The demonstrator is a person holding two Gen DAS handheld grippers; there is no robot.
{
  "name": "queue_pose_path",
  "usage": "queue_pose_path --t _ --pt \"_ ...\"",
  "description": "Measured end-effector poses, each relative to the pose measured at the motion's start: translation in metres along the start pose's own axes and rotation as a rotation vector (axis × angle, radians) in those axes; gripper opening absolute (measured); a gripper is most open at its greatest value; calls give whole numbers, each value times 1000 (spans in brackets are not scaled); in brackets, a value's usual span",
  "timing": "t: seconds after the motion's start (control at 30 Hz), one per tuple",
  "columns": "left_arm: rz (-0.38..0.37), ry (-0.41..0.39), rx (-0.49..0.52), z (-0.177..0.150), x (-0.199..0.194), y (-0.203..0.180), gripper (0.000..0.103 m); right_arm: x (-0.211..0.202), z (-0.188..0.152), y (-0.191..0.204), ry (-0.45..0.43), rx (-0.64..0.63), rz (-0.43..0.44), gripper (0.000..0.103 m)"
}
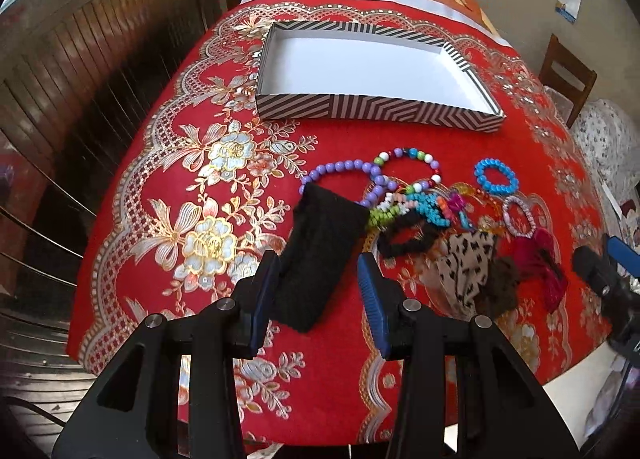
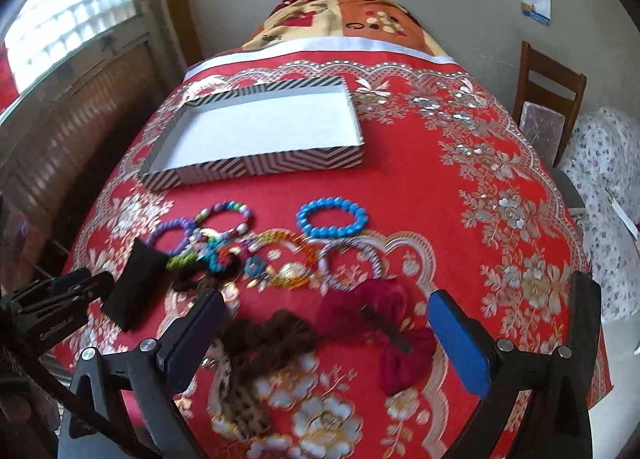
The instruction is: Organize jewelry
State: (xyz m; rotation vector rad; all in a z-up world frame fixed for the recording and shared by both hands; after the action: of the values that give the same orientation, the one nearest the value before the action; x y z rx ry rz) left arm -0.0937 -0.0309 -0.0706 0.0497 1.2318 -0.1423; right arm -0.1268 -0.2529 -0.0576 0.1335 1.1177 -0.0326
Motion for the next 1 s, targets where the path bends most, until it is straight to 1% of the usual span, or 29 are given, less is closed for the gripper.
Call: queue_pose_path --t 0.13,0.33,0.77,1.0 --pt "-3 -10 -4 -7 -6 1 40 -5 -12 12 -1 -2 19 101" --pt "-1 -29 -11 -15 -17 1 40 -10 -20 26 -2 -24 37 101" --pt "2 -59 14 -17 -30 -8 40 -21 -20 35 -34 -50 48 101" --pt "1 -63 21 -16 -32 -11 40 -21 -19 32 -28 -42 54 101"
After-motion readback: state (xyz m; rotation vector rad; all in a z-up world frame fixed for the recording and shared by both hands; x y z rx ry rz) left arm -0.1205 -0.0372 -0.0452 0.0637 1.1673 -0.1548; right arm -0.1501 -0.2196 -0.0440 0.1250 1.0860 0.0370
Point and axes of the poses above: each gripper's, at about its wrist camera, not at the fingertips, and x roughly the way its jaws point, y to its left, z to its top, the point moved 10 cm from there along x, roughly the way its jaws point, and after that the axes turned 9 degrees about y, right-handed, at the moved point
